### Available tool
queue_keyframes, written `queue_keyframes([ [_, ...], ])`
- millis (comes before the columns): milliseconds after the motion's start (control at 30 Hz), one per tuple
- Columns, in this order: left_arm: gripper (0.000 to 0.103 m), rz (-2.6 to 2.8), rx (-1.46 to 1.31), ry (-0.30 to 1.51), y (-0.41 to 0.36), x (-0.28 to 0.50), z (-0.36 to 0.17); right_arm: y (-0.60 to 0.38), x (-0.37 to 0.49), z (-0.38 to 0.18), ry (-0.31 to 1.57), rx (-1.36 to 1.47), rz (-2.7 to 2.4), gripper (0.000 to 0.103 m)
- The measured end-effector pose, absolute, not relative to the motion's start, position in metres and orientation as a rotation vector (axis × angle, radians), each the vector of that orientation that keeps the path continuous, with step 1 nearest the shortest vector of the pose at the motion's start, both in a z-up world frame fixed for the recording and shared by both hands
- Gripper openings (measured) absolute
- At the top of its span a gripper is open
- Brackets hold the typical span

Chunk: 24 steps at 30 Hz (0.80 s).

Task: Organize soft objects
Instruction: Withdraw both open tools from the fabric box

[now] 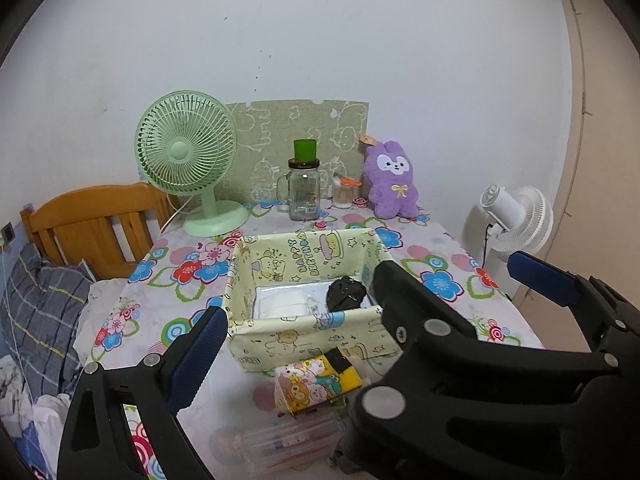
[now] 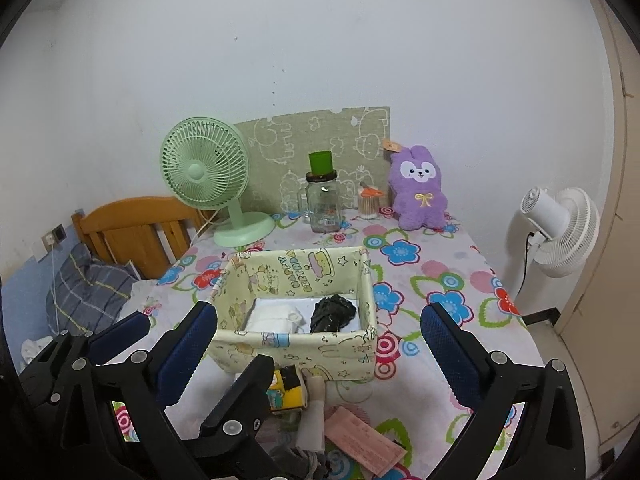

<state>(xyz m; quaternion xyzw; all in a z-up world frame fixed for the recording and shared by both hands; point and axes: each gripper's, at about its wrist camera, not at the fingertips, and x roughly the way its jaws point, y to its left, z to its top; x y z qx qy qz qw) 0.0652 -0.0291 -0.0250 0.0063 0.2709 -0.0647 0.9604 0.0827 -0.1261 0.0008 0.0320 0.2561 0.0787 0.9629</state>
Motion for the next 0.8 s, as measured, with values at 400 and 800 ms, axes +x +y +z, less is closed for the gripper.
queue_keyframes([
  [400,0.099,-0.113,0.012,0.546,-0.027,0.049,-0.043,-0.123,0.069,-0.018,0.535,0.065,0.171,0.103],
  [800,0.098,-0.122,0.011,0.596,-0.027,0.052,-0.072,-0.123,0.069,-0.048,0.574,0.049,0.145,0.103],
])
